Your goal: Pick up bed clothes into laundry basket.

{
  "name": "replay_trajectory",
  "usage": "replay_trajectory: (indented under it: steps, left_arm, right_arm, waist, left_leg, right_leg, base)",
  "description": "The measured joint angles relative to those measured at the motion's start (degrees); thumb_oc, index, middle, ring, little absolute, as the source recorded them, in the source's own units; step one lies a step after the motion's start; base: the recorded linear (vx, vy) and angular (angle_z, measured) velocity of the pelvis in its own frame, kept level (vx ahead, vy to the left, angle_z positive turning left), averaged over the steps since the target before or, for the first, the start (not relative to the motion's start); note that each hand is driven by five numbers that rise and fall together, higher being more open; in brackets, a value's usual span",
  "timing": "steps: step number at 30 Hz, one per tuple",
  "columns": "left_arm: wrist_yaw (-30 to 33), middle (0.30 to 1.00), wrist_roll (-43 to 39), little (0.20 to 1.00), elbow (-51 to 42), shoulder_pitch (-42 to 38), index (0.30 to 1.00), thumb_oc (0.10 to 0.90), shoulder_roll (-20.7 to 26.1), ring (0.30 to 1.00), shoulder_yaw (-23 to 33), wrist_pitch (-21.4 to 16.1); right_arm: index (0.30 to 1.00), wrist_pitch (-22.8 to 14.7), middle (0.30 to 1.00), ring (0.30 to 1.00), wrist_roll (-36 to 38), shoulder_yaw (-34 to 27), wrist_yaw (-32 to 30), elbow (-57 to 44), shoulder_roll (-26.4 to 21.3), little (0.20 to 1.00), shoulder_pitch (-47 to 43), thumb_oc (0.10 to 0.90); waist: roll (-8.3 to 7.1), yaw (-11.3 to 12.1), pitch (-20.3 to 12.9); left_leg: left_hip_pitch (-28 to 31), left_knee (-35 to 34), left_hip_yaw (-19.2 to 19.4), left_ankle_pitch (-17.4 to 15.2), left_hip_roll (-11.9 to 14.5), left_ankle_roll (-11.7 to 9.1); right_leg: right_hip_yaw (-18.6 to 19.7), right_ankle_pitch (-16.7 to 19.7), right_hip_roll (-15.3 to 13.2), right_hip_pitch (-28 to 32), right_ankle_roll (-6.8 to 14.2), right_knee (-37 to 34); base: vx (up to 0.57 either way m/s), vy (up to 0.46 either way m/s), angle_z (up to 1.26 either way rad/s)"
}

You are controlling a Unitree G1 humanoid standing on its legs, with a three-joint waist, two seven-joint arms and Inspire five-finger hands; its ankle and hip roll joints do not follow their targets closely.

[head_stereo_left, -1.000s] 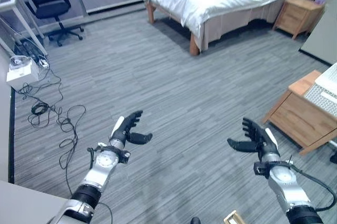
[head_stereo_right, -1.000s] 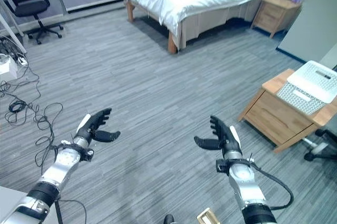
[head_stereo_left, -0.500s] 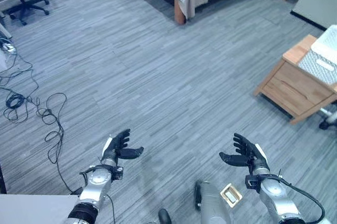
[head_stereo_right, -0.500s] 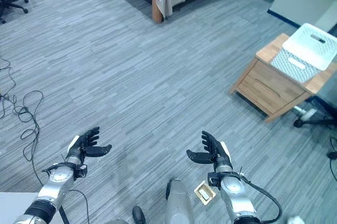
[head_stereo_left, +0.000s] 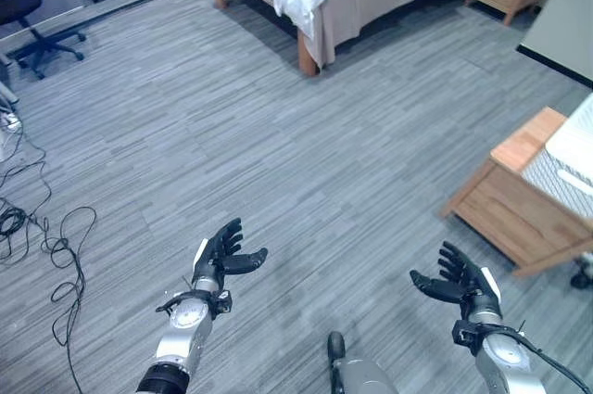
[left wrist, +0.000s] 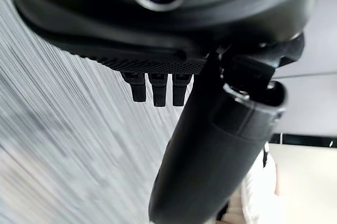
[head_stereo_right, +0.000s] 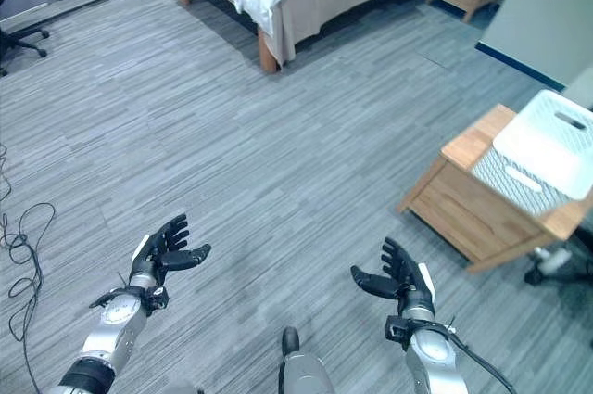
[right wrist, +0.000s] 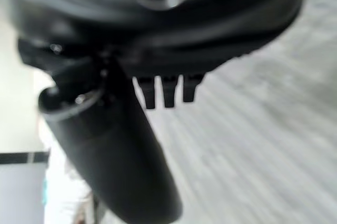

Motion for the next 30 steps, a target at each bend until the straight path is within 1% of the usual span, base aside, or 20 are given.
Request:
replay_trajectory:
  steps: [3, 4, 6, 8, 9, 10, 11, 12, 14, 16, 18, 20, 21, 22, 23, 24, 27, 28, 29, 30]
  left_arm:
    - [-3.01, 0.900, -10.09, 0.900, -0.11, 2.60, 0.900, 0.800, -0.19, 0.900, 1.78, -0.05]
    - [-4.77, 0.900, -14.88, 0.900, -0.43, 3.67, 0.900, 0.800, -2.96, 0.900, 5.29, -0.13]
    - [-4.58, 0.900, -20.62, 0.900, -1.15, 3.86, 0.900, 0.800, -5.20, 0.900, 8.25, -1.55]
    - [-4.34, 0.900, -22.86, 0.900, -2.69, 4.46, 0.900, 0.800, -5.51, 0.900, 10.09, -1.65]
    - [-4.24, 0.900, -25.10, 0.900, -5.39, 5.24, 0.900, 0.800, -6.22, 0.900, 12.01, -2.62]
    - [-3.94, 0.900, -25.76, 0.900, -8.73, 6.37, 0.900, 0.800, -6.33, 0.900, 13.93, -2.90]
    - [-3.72, 0.900, -25.79, 0.900, -9.99, 7.06, 0.900, 0.800, -6.41, 0.900, 14.43, -3.80]
    - [-3.42, 0.900, -25.48, 0.900, -10.90, 7.81, 0.900, 0.800, -4.46, 0.900, 16.14, -4.89]
    - [-2.04, 0.900, -25.45, 0.900, -11.15, 7.38, 0.900, 0.800, -3.25, 0.900, 17.54, -5.50]
    - [-0.77, 0.900, -22.92, 0.900, -11.28, 6.24, 0.900, 0.800, -1.97, 0.900, 18.61, -6.37]
    - [0.38, 0.900, -22.59, 0.900, -11.69, 5.97, 0.900, 0.800, -1.06, 0.900, 18.41, -6.54]
    - [0.82, 0.900, -22.21, 0.900, -11.81, 5.68, 0.900, 0.800, -0.98, 0.900, 17.62, -6.63]
    - [1.08, 0.900, -22.14, 0.900, -13.25, 5.45, 0.900, 0.800, -1.86, 0.900, 17.26, -6.65]
    - [0.99, 0.900, -22.21, 0.900, -13.65, 5.03, 0.900, 0.800, -2.26, 0.900, 17.09, -6.65]
    - [1.00, 0.900, -22.29, 0.900, -14.29, 4.79, 0.900, 0.800, -2.94, 0.900, 17.33, -6.92]
    - [0.98, 0.900, -22.37, 0.900, -14.70, 4.48, 0.900, 0.800, -3.25, 0.900, 17.70, -7.22]
    - [0.71, 0.900, -22.74, 0.900, -15.07, 4.69, 0.900, 0.800, -3.95, 0.900, 17.37, -7.79]
    - [0.66, 0.900, -23.32, 0.900, -14.68, 4.61, 0.900, 0.800, -4.16, 0.900, 16.43, -7.77]
    - [0.72, 0.900, -23.35, 0.900, -14.18, 4.89, 0.900, 0.800, -5.41, 0.900, 15.81, -7.79]
    - [0.32, 0.900, -23.11, 0.900, -13.56, 4.92, 0.900, 0.800, -5.80, 0.900, 15.33, -7.67]
  right_arm:
    - [0.900, -0.59, 0.900, 0.900, 0.85, 1.50, 0.71, -1.82, 0.15, 0.900, -1.86, 0.800]
    - [0.900, -0.98, 0.900, 0.900, 0.80, 1.46, 0.70, -2.94, 0.20, 0.900, -0.62, 0.800]
    - [0.900, -0.78, 0.900, 0.900, 0.76, 1.94, 0.69, -2.66, 0.42, 0.900, -0.84, 0.800]
    - [0.900, -0.81, 0.900, 0.900, 0.76, 2.78, 0.76, -2.99, 0.47, 0.900, -0.55, 0.800]
    - [0.900, -0.81, 0.900, 0.900, 0.76, 2.76, 1.02, -2.99, 0.43, 0.900, -0.60, 0.800]
    - [0.900, -0.66, 0.900, 0.900, 0.72, 2.79, 1.20, -3.00, 0.46, 0.900, -0.58, 0.800]
    - [0.900, -0.66, 0.900, 0.900, 0.70, 2.77, 1.41, -3.18, -0.01, 0.900, -0.32, 0.800]
    - [0.900, 0.01, 0.900, 0.900, 0.20, 3.15, 1.53, -3.20, 1.44, 0.900, 0.51, 0.800]
    - [0.900, 0.26, 0.900, 0.900, -0.57, 3.61, 1.87, -4.50, 1.75, 0.900, 2.03, 0.800]
    - [0.900, 0.37, 0.900, 0.900, -1.13, 4.26, 1.98, -5.84, 3.06, 0.900, 3.04, 0.800]
    - [0.900, 0.35, 0.900, 0.900, -1.87, 4.92, 2.19, -8.27, 4.06, 0.900, 2.89, 0.800]
    - [0.900, 0.38, 0.900, 0.900, -2.82, 5.15, 2.57, -9.13, 3.76, 0.900, 1.65, 0.800]
    - [0.900, 0.39, 0.900, 0.900, -3.57, 5.79, 2.91, -9.89, 3.18, 0.900, 1.05, 0.800]
    - [0.900, 0.48, 0.900, 0.900, -3.57, 5.93, 3.28, -9.90, 2.86, 0.900, 1.22, 0.800]
    - [0.900, 0.53, 0.900, 0.900, -3.60, 6.02, 3.68, -9.79, 2.82, 0.900, 1.21, 0.800]
    - [0.900, 0.67, 0.900, 0.900, -3.60, 6.28, 4.05, -9.71, 2.80, 0.900, 1.87, 0.800]
    - [0.900, 1.14, 0.900, 0.900, -3.68, 5.94, 4.25, -9.34, 2.36, 0.900, 4.30, 0.800]
    - [0.900, 1.32, 0.900, 0.900, -3.68, 4.84, 4.19, -9.08, 2.65, 0.900, 5.78, 0.800]
    - [0.900, 1.70, 0.900, 0.900, -3.72, 3.36, 4.18, -8.75, 2.22, 0.900, 6.23, 0.800]
    - [0.900, 1.74, 0.900, 0.900, -3.72, 2.41, 3.76, -7.66, 2.10, 0.900, 5.64, 0.800]
  waist:
    - [0.21, 2.39, -0.38]
    - [1.05, 2.77, -1.40]
    - [2.23, 3.44, -1.82]
    - [1.53, 4.63, -2.24]
    - [0.94, 5.10, -2.83]
    - [0.40, 5.51, -3.34]
    - [1.12, 5.78, -3.83]
    - [-1.21, 6.00, -5.78]
    - [-1.77, 5.69, -7.03]
    - [-2.08, 6.04, -7.32]
    - [-1.89, 5.09, -6.51]
    - [0.26, 4.67, -4.49]
    - [3.20, 4.09, -2.93]
    - [3.91, 3.55, -2.41]
    - [4.63, 3.19, -1.85]
    - [4.44, 2.12, -1.35]
    - [3.44, -0.21, -2.07]
    - [2.35, -1.58, -2.74]
    - [4.48, -1.47, -3.52]
    - [5.55, -1.46, -4.03]
  left_leg:
    - [-3.91, -17.82, 3.83, 0.77, 0.00, -0.01]
    - [-2.88, -33.92, 4.26, 1.30, -1.04, -1.13]
    - [-1.20, -46.83, 3.05, 3.11, -2.49, 0.67]
    - [-1.13, -48.51, 3.69, 3.40, -4.54, 1.36]
    - [-0.56, -48.36, 5.06, 3.56, -5.93, 1.87]
    - [1.33, -46.61, 9.71, 3.22, -6.23, 2.51]
    - [2.48, -46.64, 10.61, 2.99, -5.92, 4.03]
    - [4.59, -46.45, 11.54, 5.12, -7.84, 10.46]
    - [7.33, -48.20, 11.57, 4.08, -9.48, 11.96]
    - [12.18, -51.02, 10.45, 2.61, -12.39, 11.65]
    - [16.10, -51.95, 9.25, -1.33, -15.19, 13.34]
    - [19.20, -52.46, 8.98, -1.59, -15.18, 13.07]
    - [21.20, -52.81, 9.45, -2.75, -14.52, 13.12]
    - [22.20, -52.87, 9.04, -5.12, -14.30, 14.84]
    - [23.74, -53.24, 8.76, -6.99, -14.03, 14.21]
    - [25.85, -53.24, 8.35, -6.39, -14.09, 11.10]
    - [29.10, -53.18, 7.76, -8.94, -12.59, 7.38]
    - [30.81, -53.22, 6.09, -9.97, -11.53, 6.19]
    - [30.49, -53.14, 5.40, -10.80, -8.94, 4.13]
    - [30.71, -53.02, 5.48, -10.18, -7.92, 2.96]
  right_leg:
    - [0.27, -1.54, 2.79, 6.28, 0.40, -4.03]
    - [0.80, -3.75, 4.87, 8.89, 3.43, -6.52]
    - [1.51, -4.20, 6.78, 12.66, 2.71, -7.55]
    - [1.59, -6.34, 6.12, 15.17, 5.09, -7.65]
    - [2.88, -8.20, 5.48, 17.18, 4.25, -7.67]
    - [4.61, -10.67, 4.83, 19.31, 4.55, -7.57]
    - [5.85, -11.45, 5.09, 20.38, 5.22, -7.26]
    - [7.18, -13.33, 2.51, 21.57, 6.88, -5.17]
    - [6.96, -14.01, 0.98, 18.31, 8.78, 4.00]
    - [6.57, -14.41, -3.08, 5.20, 14.93, 34.27]
    - [6.08, -13.32, -8.27, -4.88, 15.93, 49.60]
    - [2.70, -13.19, -10.93, -11.07, 15.43, 54.39]
    - [0.87, -12.80, -11.66, -17.45, 14.86, 53.88]
    - [0.15, -12.89, -11.58, -19.99, 14.96, 51.53]
    - [-1.60, -12.84, -11.77, -21.68, 14.85, 47.29]
    - [-2.63, -10.72, -11.96, -23.77, 13.60, 39.83]
    - [-1.64, -5.52, -9.06, -23.41, 14.15, 21.68]
    - [-1.40, 0.34, -7.61, -21.09, 12.29, 10.98]
    - [-1.96, 3.35, -5.01, -19.00, 11.57, 8.86]
    - [-2.79, 3.51, -3.35, -18.56, 11.46, 8.49]
  base:
    - [0.79, 0.011, -0.46]
    - [0.43, 0.016, -0.17]
    - [0.52, -0.010, -0.29]
    - [0.70, -0.008, -0.49]
    - [0.96, 0.033, -0.68]
    - [0.93, 0.083, -0.70]
    - [0.63, 0.119, -0.67]
    - [0.51, 0.142, -0.53]
    - [0.51, 0.196, -0.22]
    - [0.50, 0.230, -0.09]
    - [0.44, 0.246, -0.01]
    - [0.42, 0.155, 0.09]
    - [0.40, 0.071, 0.29]
    - [0.59, 0.076, 0.25]
    - [0.35, -0.004, 0.35]
    - [0.77, -0.113, 0.62]
    - [0.65, -0.152, 0.69]
    - [0.58, -0.135, 0.73]
    - [0.38, -0.083, 0.62]
    - [0.31, -0.079, 0.19]
